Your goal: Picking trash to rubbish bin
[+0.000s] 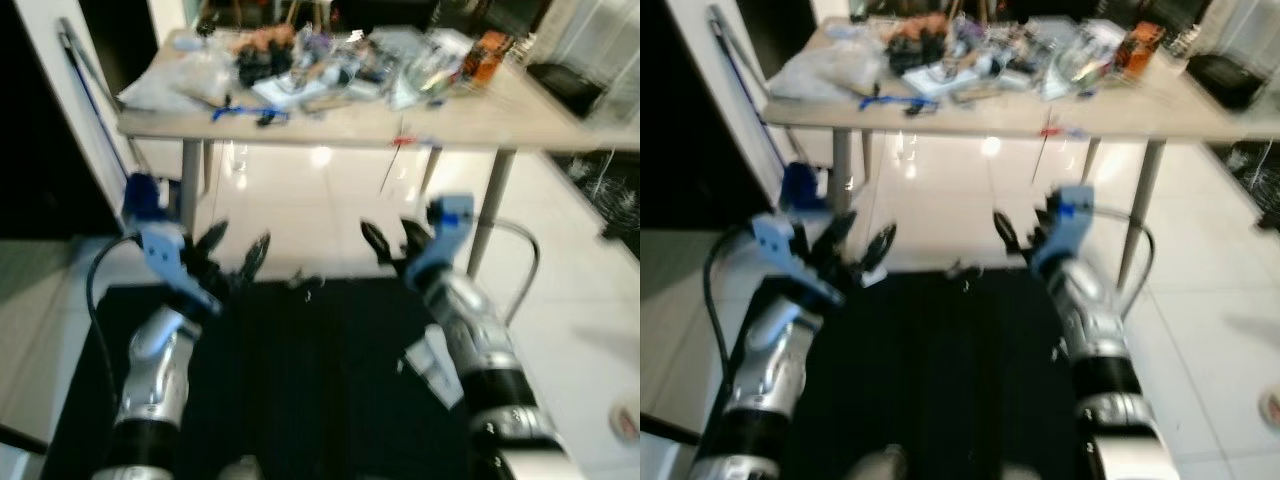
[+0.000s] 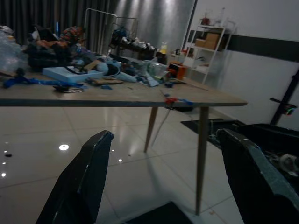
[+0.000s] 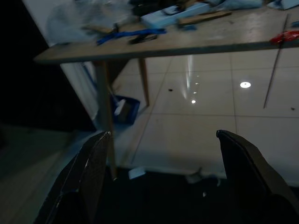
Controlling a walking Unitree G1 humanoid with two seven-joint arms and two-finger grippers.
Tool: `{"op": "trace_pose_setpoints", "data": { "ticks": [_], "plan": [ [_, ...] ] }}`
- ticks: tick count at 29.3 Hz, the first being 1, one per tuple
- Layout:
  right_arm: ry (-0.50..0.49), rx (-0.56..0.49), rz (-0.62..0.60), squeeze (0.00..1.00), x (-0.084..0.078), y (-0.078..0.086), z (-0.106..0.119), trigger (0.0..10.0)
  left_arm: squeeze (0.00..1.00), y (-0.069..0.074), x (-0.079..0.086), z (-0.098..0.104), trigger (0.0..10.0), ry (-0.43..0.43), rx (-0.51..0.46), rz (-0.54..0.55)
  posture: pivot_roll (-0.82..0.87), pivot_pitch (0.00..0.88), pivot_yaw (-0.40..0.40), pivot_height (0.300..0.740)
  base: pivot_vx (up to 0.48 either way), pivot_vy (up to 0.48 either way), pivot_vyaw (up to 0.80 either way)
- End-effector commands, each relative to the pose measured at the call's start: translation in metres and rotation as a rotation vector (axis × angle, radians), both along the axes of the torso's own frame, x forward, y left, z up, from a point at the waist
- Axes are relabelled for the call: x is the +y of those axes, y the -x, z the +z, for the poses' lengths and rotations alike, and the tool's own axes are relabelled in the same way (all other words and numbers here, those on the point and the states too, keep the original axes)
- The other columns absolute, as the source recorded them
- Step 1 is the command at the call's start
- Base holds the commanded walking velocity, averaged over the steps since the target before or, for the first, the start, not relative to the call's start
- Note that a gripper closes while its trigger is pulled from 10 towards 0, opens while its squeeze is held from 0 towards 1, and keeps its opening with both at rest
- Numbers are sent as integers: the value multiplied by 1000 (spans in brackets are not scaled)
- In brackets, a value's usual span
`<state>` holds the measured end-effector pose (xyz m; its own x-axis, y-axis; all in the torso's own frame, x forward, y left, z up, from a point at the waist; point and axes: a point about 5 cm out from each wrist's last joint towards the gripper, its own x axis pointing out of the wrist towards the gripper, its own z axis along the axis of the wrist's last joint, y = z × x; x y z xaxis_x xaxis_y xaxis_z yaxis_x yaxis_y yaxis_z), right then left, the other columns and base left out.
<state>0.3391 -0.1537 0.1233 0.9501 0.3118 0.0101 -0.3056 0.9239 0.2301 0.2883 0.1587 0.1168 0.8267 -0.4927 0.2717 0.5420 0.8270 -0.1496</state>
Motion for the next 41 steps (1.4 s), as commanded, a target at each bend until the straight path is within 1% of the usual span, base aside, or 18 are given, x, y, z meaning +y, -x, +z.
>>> {"op": "trace_pose_setpoints", "data": {
  "ticks": [1, 32, 41],
  "plan": [
    [4, 15, -12, 0, -5, 1, -3, 10000, 0, 0, -3, -4, 10000, -2, 14, -15, 38, 0, -46, 740, 386, 0, 0],
    [-11, 25, -7, 0, -5, 1, -5, 10000, 0, 0, -3, -5, 10000, -4, 11, -32, 37, 0, -47, 740, 385, 0, 0],
    [21, 51, -44, 0, -12, -1, -9, 10000, 0, 1, -3, -5, 10000, -4, 2, -44, 38, 0, -45, 740, 380, 0, 0]
  ]
}}
